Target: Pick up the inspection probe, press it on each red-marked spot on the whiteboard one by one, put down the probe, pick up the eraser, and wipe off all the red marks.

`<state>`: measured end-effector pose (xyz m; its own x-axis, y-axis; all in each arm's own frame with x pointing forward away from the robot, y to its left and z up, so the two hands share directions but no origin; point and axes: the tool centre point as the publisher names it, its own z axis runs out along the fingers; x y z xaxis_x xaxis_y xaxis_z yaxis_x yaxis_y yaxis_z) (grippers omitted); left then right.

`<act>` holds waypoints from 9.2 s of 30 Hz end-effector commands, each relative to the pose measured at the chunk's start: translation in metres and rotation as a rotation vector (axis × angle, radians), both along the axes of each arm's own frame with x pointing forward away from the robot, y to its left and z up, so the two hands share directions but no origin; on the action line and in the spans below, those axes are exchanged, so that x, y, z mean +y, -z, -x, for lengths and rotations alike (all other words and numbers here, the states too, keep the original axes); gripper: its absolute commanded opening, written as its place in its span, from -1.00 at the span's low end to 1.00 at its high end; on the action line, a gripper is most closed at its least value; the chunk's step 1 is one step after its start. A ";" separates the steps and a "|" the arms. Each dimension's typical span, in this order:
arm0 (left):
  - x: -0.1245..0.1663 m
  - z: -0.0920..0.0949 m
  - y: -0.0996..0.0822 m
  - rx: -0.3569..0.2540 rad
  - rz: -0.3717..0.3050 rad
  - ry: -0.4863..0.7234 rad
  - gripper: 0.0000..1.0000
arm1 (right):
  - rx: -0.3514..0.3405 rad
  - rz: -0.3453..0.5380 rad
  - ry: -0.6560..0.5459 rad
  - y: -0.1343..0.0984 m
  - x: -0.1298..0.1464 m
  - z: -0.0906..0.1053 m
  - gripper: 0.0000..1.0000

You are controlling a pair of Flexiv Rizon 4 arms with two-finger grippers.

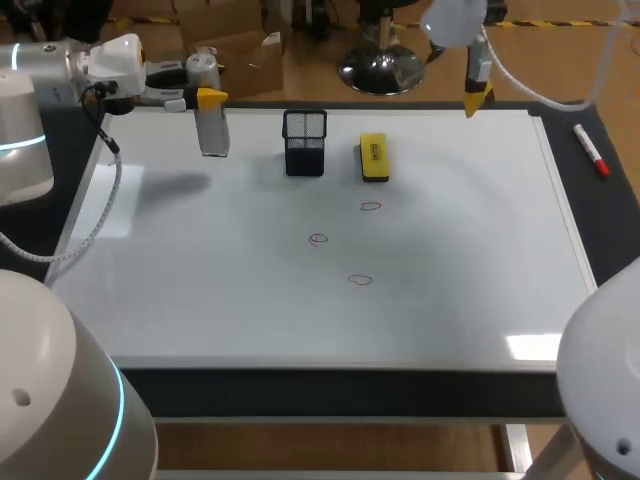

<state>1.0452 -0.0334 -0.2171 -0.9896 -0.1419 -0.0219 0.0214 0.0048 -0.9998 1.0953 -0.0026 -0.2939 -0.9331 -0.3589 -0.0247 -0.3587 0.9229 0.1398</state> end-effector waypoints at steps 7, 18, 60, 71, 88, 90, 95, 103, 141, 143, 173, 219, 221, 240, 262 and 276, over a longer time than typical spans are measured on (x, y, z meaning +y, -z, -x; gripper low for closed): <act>0.000 0.001 -0.001 -0.001 0.000 -0.002 -1.00 | 0.246 0.112 -0.157 0.028 0.012 0.012 1.00; 0.000 0.001 -0.001 -0.001 0.000 -0.002 -1.00 | 0.246 0.111 -0.413 0.042 0.019 0.023 1.00; 0.000 0.001 -0.001 -0.001 0.000 -0.002 -1.00 | 0.117 0.043 -1.008 0.097 0.088 0.055 1.00; 0.000 0.001 -0.001 -0.001 0.000 -0.002 -1.00 | 0.059 0.029 -1.059 0.113 0.097 0.055 1.00; 0.000 0.001 -0.001 -0.001 0.000 -0.002 -1.00 | -0.030 0.034 -1.169 0.119 0.106 0.051 1.00; 0.000 0.001 -0.001 -0.001 0.000 -0.002 -1.00 | -0.043 0.030 -1.157 0.120 0.106 0.048 1.00; 0.000 0.001 -0.001 -0.001 0.000 -0.002 -1.00 | -0.054 0.035 -1.167 0.121 0.107 0.044 1.00; 0.000 0.001 -0.001 -0.001 0.000 -0.002 -1.00 | -0.052 0.031 -1.182 0.123 0.111 0.039 1.00; 0.000 0.001 -0.001 -0.001 0.000 -0.002 -1.00 | -0.045 0.135 -0.480 0.060 -0.027 0.073 -1.00; 0.000 0.001 -0.001 -0.001 0.000 -0.002 -1.00 | -0.039 0.129 -0.451 0.061 -0.035 0.078 -1.00; 0.000 0.001 -0.001 -0.001 0.000 -0.002 -1.00 | -0.020 0.075 -0.314 0.071 -0.064 0.104 -1.00; -0.134 0.136 0.012 -0.022 0.072 0.160 -1.00 | -0.020 0.075 -0.314 0.071 -0.064 0.104 -1.00; -0.138 0.138 0.015 -0.020 0.070 0.164 -1.00 | -0.020 0.075 -0.314 0.071 -0.064 0.104 -1.00; -0.159 0.160 0.034 0.011 0.083 0.168 -1.00 | -0.020 0.075 -0.314 0.071 -0.064 0.104 -1.00; -0.172 0.156 0.050 0.060 0.077 0.165 -1.00 | -0.020 0.075 -0.314 0.071 -0.064 0.104 -1.00; -0.176 0.155 0.053 0.060 0.082 0.175 -1.00 | -0.020 0.075 -0.314 0.071 -0.064 0.104 -1.00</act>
<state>0.8886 -0.2083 -0.2694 -0.9986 0.0296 0.0435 -0.0456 -0.0724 -0.9963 0.9910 -0.0659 -0.3655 -0.7770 -0.6294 -0.0064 -0.6283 0.7750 0.0673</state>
